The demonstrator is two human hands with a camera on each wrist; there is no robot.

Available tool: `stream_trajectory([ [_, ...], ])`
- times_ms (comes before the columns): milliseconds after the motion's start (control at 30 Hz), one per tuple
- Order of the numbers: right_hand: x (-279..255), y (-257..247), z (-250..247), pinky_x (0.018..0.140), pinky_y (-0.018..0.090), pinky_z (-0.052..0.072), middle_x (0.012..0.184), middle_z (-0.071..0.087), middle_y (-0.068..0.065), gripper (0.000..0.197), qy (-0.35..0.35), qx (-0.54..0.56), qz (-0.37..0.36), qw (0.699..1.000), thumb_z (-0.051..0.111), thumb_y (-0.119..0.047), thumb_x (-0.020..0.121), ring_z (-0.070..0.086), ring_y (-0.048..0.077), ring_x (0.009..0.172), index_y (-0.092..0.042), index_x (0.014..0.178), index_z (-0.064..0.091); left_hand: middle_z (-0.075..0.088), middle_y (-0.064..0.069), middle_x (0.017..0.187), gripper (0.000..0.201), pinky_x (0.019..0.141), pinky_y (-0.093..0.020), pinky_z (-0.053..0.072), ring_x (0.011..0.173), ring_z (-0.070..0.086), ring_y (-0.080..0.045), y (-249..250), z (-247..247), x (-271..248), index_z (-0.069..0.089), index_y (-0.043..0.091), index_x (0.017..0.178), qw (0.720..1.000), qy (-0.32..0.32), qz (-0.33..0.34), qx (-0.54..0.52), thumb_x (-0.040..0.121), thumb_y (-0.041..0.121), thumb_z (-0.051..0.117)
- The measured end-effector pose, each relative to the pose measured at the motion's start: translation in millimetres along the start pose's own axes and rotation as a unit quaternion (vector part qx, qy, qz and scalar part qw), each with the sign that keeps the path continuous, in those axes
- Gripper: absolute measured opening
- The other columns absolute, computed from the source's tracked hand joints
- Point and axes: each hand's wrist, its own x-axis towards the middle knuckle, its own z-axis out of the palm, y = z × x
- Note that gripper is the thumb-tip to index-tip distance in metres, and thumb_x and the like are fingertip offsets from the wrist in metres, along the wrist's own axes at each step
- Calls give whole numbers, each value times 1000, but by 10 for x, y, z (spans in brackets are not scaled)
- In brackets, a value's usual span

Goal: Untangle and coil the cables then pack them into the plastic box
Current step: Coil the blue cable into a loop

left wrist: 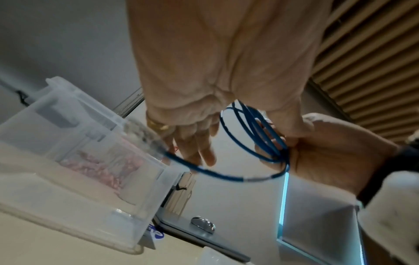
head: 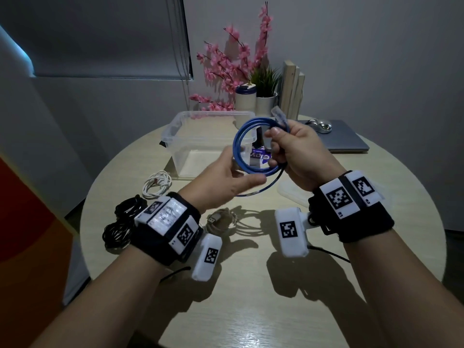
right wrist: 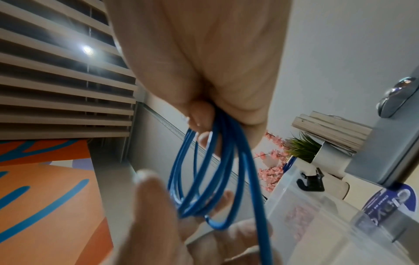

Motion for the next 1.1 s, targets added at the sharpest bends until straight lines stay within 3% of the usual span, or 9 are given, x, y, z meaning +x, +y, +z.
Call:
stream_trajectory([
  [100, 32, 14, -34, 47, 24, 34, 46, 35, -7, 24, 25, 23, -5, 999, 34, -8, 102, 29, 7, 40, -9, 84, 50, 38, 2, 145, 75, 113, -46, 27, 134, 34, -17, -60, -11, 21, 34, 31, 140, 969, 144, 10, 200, 77, 47, 71],
  [200, 60, 19, -68, 47, 24, 35, 43, 33, -11, 25, 62, 36, -11, 997, 32, -13, 103, 29, 7, 40, -10, 85, 49, 21, -3, 154, 81, 115, -46, 23, 140, 23, -23, -54, -108, 58, 19, 25, 147, 956, 250, -41, 146, 84, 47, 65],
  [300, 61, -16, -49, 45, 21, 35, 47, 32, -9, 24, 80, 66, -12, 995, 32, -16, 103, 29, 7, 43, -10, 85, 47, 40, -5, 147, 71, 107, -43, 34, 130, 41, -22, -76, -111, 111, 21, 19, 146, 977, 164, -135, -20, 91, 51, 53],
  [400, 46, -36, -3, 45, 21, 34, 49, 33, -7, 20, 67, 80, -4, 994, 32, -14, 103, 30, 7, 42, -9, 88, 45, 65, 2, 112, 36, 90, -35, 40, 106, 58, -11, 3, -3, 98, 46, 15, 131, 975, 104, -120, -156, 101, 33, 41],
  [500, 16, -31, 19, 47, 23, 34, 55, 31, -3, 18, 49, 71, 6, 996, 32, -15, 103, 30, 7, 44, -8, 91, 44, 64, 5, 86, 26, 82, -35, 40, 85, 60, -10, 125, 25, 101, 60, 20, 111, 966, 133, -67, -211, 103, 17, 35],
  [667, -48, -52, 32, 50, 23, 34, 55, 30, -3, 29, 18, 83, 13, 996, 33, -31, 103, 30, 9, 47, -9, 89, 46, 55, -12, 92, 31, 74, -32, 55, 76, 59, -18, 142, 55, 140, 48, 9, 131, 927, 186, -60, -319, 103, 9, 34],
  [833, -31, -58, 29, 51, 25, 33, 59, 30, 0, 35, 15, 96, 28, 995, 30, -33, 103, 27, 11, 50, -7, 90, 49, 63, -13, 87, 16, 63, -30, 56, 59, 58, -14, 102, 82, 122, 56, 14, 100, 939, 220, -54, -260, 99, 5, 42],
  [967, -13, -18, 7, 50, 23, 34, 62, 33, 1, 30, 12, 72, 4, 997, 29, -23, 104, 30, 10, 51, -7, 91, 49, 64, -4, 71, 21, 62, -30, 54, 58, 59, -14, 53, 54, 117, 66, 14, 94, 964, 192, -49, -175, 96, 2, 49],
  [1100, -5, 9, -12, 47, 21, 36, 64, 33, 2, 27, 13, 40, -10, 999, 29, -18, 104, 32, 9, 50, -6, 91, 49, 64, 8, 65, 25, 57, -20, 48, 62, 54, -10, 21, 4, 97, 69, 26, 85, 984, 154, -12, -87, 94, 7, 55],
])
